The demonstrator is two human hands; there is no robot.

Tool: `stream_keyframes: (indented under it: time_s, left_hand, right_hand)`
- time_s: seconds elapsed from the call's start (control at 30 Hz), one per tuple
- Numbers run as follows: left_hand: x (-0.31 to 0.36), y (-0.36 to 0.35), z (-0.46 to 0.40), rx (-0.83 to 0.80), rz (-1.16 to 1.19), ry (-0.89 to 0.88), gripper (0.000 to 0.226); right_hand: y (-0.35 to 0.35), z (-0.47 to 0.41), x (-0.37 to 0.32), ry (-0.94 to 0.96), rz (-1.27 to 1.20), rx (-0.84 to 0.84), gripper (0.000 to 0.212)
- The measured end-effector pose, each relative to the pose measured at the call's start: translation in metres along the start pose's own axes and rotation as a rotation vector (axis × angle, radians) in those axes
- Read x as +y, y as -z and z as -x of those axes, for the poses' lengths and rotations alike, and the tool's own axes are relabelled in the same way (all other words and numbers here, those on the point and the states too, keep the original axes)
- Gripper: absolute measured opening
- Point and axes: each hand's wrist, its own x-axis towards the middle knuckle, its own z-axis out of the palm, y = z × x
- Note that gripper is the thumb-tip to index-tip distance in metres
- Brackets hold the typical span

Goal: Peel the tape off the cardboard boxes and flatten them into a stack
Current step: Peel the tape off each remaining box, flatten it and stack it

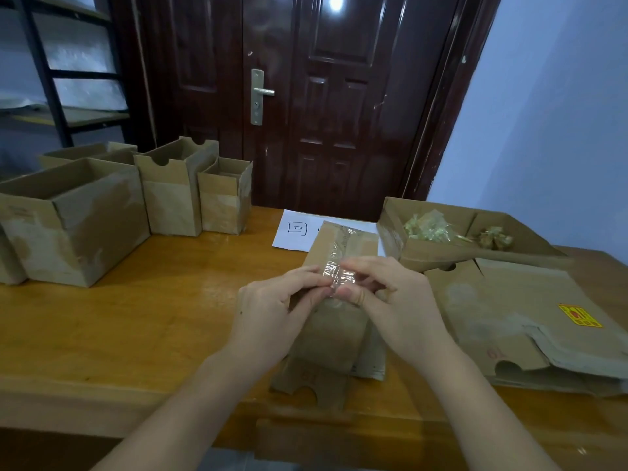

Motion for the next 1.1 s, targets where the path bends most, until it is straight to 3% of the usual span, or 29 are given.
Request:
stream_keyframes:
  time_s: [0.13,0.17,0.23,0.3,0.37,0.53,0.67,0.77,0.87,1.1]
  left_hand:
    - [0.005,-0.004,0.009,-0.05,-0.032,0.032,0.034]
    - [0.009,-0.006,0.012,-0.093,-0.126,0.036,0.044]
    - [0.018,-0.014,0.016,-0.17,-0.387,0.057,0.085]
    - [0.024,-0.021,0.018,-0.214,-0.48,0.165,0.115]
    - [0.021,-0.024,0.016,-0.246,-0.452,0.238,0.115]
    - [0.001,-0.014,0.009,-0.375,-0.383,0.189,0.11]
    - [-0.004,-0.01,0.008,-0.373,-0.364,0.188,0.11]
    - [-0.003,-0.01,0.01,-0.362,-0.325,0.188,0.108]
    - [-0.001,-0.012,0.008,-0.363,-0.31,0.208,0.109]
    - [0.0,-0.011,0.008,-0.375,-0.318,0.18,0.106]
  right_hand:
    - [0.006,-0.009,-0.008,-0.147,0.045,-0.134,0.0]
    - [0.007,-0.012,-0.011,-0.164,0.036,-0.134,0.009]
    - [0.003,-0.017,-0.018,-0.175,0.062,-0.149,0.016]
    - [-0.004,-0.02,-0.026,-0.164,0.164,-0.179,0.017]
    - [-0.007,-0.023,-0.029,-0.163,0.214,-0.185,0.015]
    - [-0.007,-0.033,-0.031,-0.122,0.416,-0.128,0.015]
    - [-0.008,-0.03,-0.029,-0.039,0.279,-0.204,0.01]
    - [-0.005,-0.031,-0.028,-0.132,0.127,-0.229,0.011]
    - [-0.009,-0.029,-0.024,-0.22,0.255,-0.111,0.018]
    - [-0.016,-0.033,-0.023,-0.242,0.316,-0.074,0.021]
